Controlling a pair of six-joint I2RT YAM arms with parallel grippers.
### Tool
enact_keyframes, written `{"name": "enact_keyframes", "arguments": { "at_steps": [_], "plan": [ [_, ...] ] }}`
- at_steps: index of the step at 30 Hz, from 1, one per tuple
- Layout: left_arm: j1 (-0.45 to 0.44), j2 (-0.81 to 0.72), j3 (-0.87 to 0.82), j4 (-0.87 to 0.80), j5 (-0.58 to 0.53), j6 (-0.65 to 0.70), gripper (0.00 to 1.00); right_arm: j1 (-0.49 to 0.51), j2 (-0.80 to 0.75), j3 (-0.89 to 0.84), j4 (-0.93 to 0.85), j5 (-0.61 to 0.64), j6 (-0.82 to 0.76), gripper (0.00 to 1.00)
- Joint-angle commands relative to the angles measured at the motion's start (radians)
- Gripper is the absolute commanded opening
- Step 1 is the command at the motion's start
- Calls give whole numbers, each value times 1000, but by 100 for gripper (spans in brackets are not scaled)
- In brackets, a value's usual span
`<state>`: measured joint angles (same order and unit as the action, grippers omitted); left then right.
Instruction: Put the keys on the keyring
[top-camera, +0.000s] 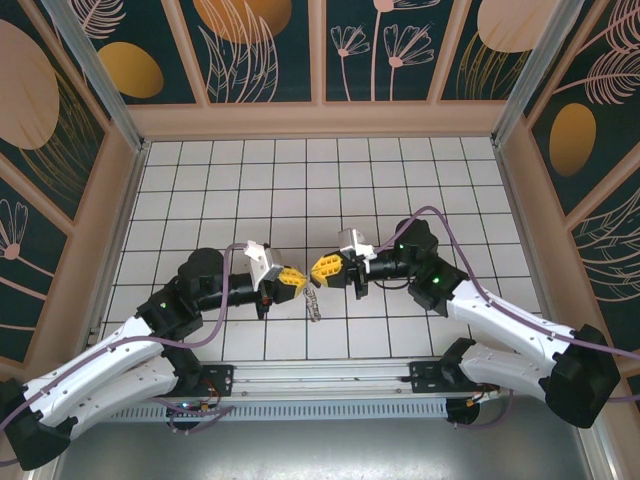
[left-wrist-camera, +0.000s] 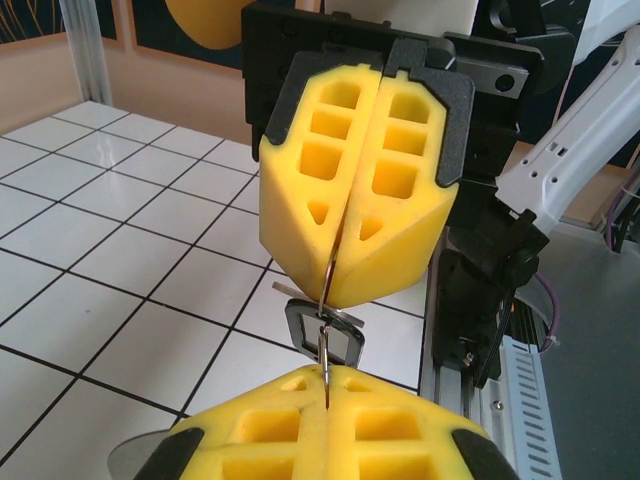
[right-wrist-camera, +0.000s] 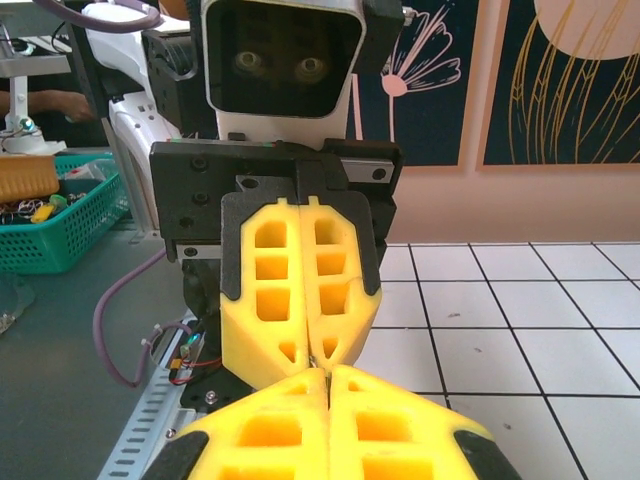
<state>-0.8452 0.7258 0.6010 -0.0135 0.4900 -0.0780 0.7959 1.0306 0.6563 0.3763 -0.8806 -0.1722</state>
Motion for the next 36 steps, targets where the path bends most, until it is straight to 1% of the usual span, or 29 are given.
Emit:
{"name": "enact_keyframes", "arguments": {
  "at_steps": [1,10,12,14,16,19,21,23,27,30,32,36],
  "plan": [
    [1,-2,28,20,25,23,0,16,8,40,-4,18,-34,0],
    [1,-9,29,19,14,23,0,24,6,50,-61,12,-63,1],
    [2,-12,27,18,8,20,0,25,-6,47,-67,27,-62,1],
    [3,-17,23,16,-16,15,0,17,-27,35,-67,54,-46,0],
    [2,-16,23,-3,-68,11,0,0,-50,20,-68,78,-16,0],
    [2,-27,11,-29,-188,-13,0,-29,-83,-6,-107,155,22,0],
    [2,-51,-10,-30,-253,-32,0,-38,-94,-14,-170,230,32,0],
    [2,-79,-27,-25,-292,-52,0,-38,-95,-21,-237,311,52,0],
    [2,-115,-32,-32,-338,-60,0,-39,-74,-53,-310,457,136,0],
    [2,-124,-33,-37,-358,-65,0,-41,6,-38,-410,547,192,0],
    [2,-124,-33,-38,-375,-69,0,-40,89,-23,-460,585,226,0],
    [2,-132,-34,-45,-408,-76,0,-35,221,-27,-461,629,268,0]
  ]
}}
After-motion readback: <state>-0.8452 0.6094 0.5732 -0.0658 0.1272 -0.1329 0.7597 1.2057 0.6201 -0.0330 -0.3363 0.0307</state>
